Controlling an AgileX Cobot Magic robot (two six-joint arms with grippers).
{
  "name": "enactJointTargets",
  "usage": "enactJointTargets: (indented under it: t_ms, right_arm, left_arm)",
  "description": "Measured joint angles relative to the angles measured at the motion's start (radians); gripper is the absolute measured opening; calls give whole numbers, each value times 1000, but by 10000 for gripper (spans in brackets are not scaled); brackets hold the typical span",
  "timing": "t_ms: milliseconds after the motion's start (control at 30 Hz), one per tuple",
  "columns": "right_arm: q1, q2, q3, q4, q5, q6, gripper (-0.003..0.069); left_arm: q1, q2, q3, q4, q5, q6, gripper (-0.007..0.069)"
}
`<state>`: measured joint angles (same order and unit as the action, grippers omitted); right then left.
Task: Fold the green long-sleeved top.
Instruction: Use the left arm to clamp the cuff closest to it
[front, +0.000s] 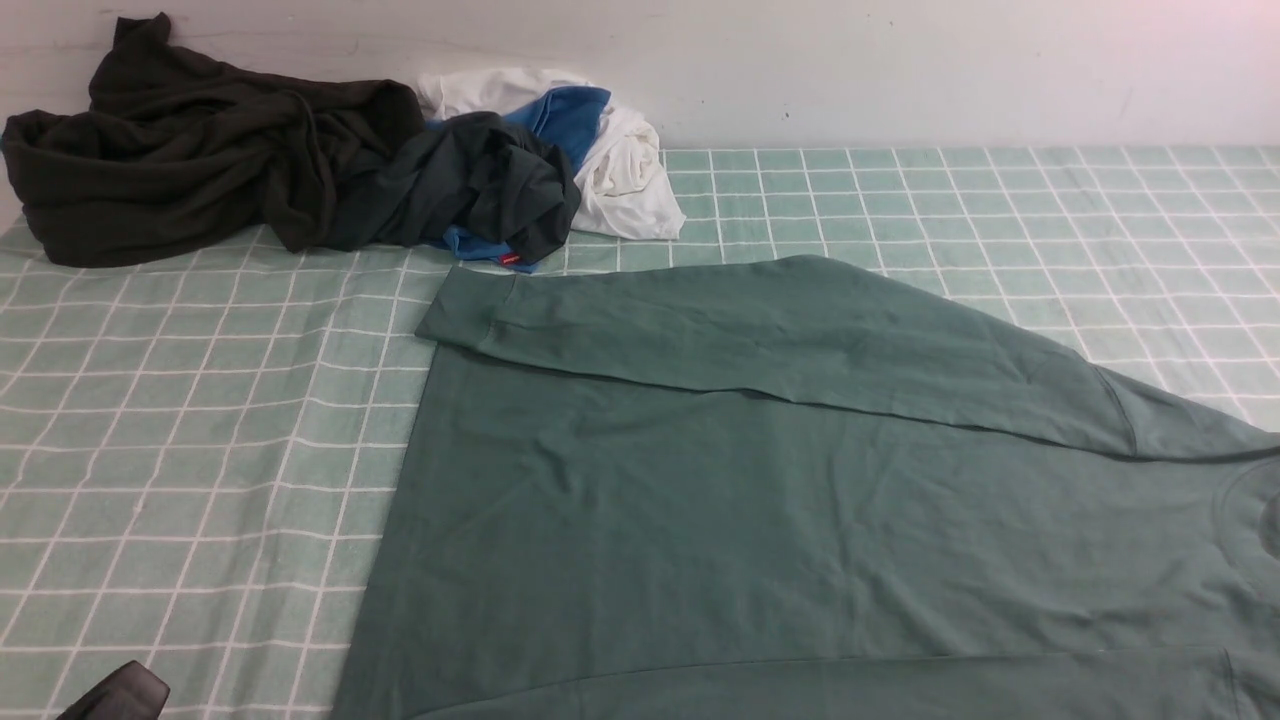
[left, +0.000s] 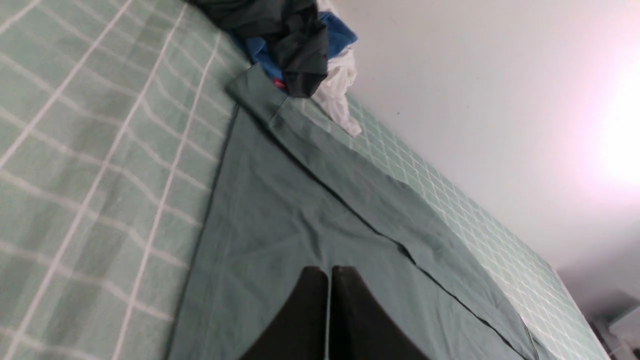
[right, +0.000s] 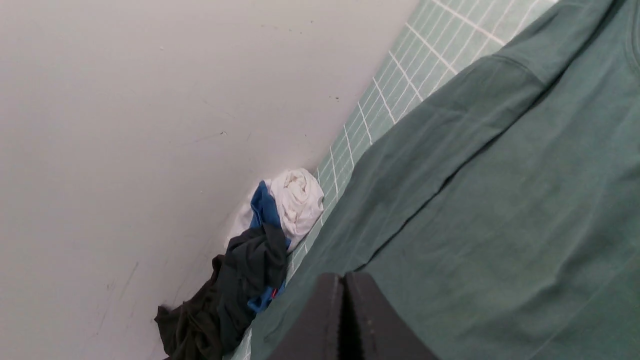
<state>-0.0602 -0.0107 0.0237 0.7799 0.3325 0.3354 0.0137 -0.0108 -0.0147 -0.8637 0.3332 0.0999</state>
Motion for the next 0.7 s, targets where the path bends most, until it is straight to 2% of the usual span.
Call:
enactJointTargets:
  t_ms: [100,167,200,233,267,333,400,467,533,633,700]
  right_arm:
    - [0,0,1,-2,-19,-70,-14]
    - [0,0,-3,-13,-16,-171,-14]
    - [0,0,-3,-14,-13,-171,-14]
    - [0,7,-35,-30,20,-283,-14]
    - [0,14,-41,-32,23,-296,-14]
    - [0,125,-180,-84,73,-491,-14]
    - [0,212,-266,-118,112,-575,-14]
    - [1,383,-417,-178,217,-685,-14]
    - [2,500,-529,-211,323,-746,-14]
    - [31,676,-691,-247,516,-792,-14]
    - [93,802,-778,-276,668,-800,-14]
  left_arm:
    - [0,18,-111,17,34,116,-3]
    - [0,80,-194,77,90,161,-3]
    - [0,89,-204,77,98,161,-3]
    - [0,178,-291,175,189,177,-3]
    - [0,204,-315,188,201,178,-3]
    - [0,389,-490,387,397,188,-3]
    - [0,509,-604,493,518,189,-3]
    - [-16,666,-752,611,661,190,-3]
    - [-52,766,-816,672,733,191,0]
    - [-164,906,-879,727,790,199,20]
    - [-282,1009,-883,740,816,205,62]
